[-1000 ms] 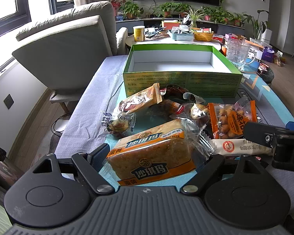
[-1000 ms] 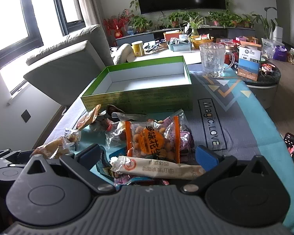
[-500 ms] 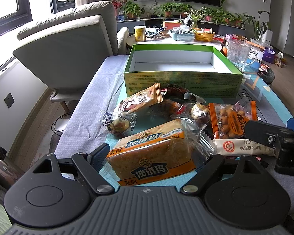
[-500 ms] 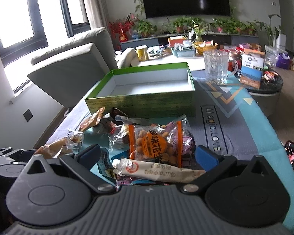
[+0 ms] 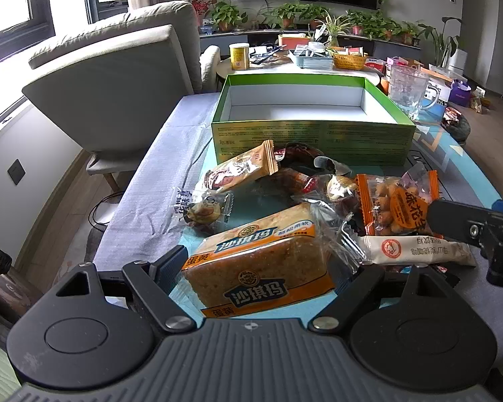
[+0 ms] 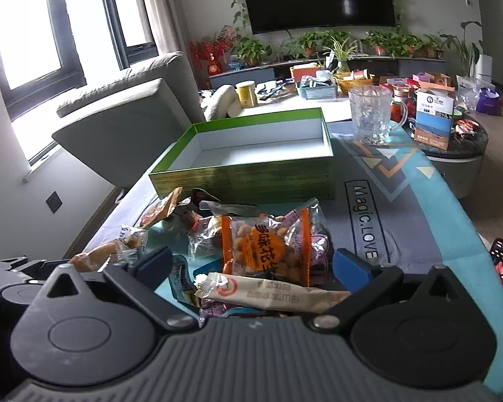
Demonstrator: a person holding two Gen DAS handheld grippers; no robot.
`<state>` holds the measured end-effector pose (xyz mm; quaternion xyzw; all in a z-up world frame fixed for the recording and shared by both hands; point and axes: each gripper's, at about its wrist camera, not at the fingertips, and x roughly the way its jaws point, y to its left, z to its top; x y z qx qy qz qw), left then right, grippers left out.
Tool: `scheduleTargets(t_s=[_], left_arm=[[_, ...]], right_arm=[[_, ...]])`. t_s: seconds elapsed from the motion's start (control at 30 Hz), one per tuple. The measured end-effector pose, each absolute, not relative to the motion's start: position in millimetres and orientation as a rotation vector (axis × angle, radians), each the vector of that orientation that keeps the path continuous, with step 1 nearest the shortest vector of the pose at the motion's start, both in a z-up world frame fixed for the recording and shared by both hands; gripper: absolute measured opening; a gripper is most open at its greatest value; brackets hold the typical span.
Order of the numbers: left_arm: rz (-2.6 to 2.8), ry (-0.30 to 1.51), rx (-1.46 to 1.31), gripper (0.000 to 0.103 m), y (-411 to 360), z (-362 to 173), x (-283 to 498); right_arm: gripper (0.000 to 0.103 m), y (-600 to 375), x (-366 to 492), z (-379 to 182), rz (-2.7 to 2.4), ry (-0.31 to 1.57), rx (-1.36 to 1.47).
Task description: Organize snacks
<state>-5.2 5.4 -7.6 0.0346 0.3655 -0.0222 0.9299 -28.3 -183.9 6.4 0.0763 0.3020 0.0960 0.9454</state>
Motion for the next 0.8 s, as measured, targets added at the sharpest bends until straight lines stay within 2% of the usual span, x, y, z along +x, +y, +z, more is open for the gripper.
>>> scheduleTargets(t_s=[0.4,0.8], left_arm=[[-0.034,0.772,0.066,0.083,7,-13,-1],[-0.099,0.715,-0.025,0.083,18,-9,-2]], right_arm=[[0.075,-186,-22,-1,0.214,0.663,0.163],[0.075,-186,-23,-2,0.218,0.672,0.172]])
